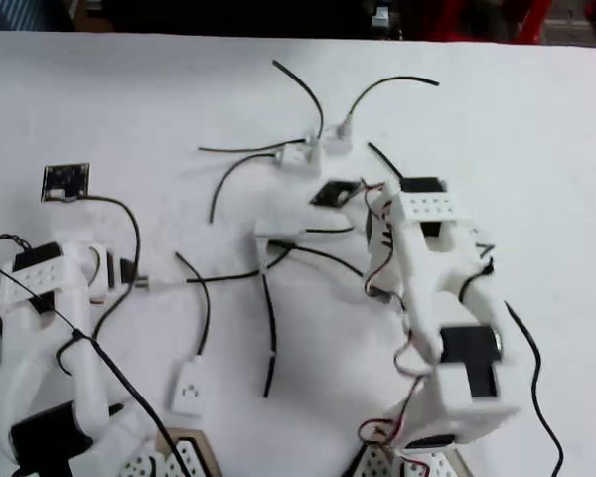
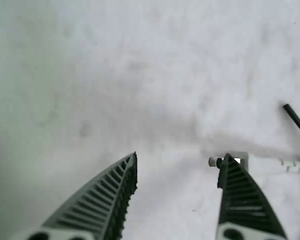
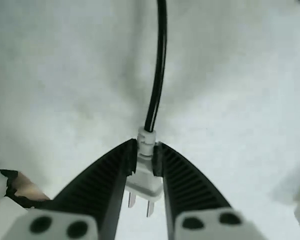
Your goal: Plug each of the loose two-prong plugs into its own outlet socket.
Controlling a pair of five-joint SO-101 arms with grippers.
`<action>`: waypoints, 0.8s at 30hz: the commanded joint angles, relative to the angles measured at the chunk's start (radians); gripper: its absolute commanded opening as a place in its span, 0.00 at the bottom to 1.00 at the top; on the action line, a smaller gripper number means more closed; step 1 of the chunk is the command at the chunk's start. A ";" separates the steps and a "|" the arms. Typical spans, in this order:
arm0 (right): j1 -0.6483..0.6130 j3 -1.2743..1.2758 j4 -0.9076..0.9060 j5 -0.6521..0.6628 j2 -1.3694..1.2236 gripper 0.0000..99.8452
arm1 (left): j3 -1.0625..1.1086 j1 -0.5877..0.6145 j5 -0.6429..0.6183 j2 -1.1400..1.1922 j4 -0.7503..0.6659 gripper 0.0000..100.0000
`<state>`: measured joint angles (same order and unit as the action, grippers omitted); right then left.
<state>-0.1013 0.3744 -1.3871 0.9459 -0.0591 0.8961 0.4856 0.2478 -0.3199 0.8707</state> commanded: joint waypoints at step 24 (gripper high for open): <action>-0.005 0.293 0.045 -0.175 0.515 0.14 | 0.002 0.008 -0.009 -0.045 -0.015 0.26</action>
<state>-0.1135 0.6291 -1.3993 0.7327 0.4227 0.8961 0.4856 0.2478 -0.3199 0.8707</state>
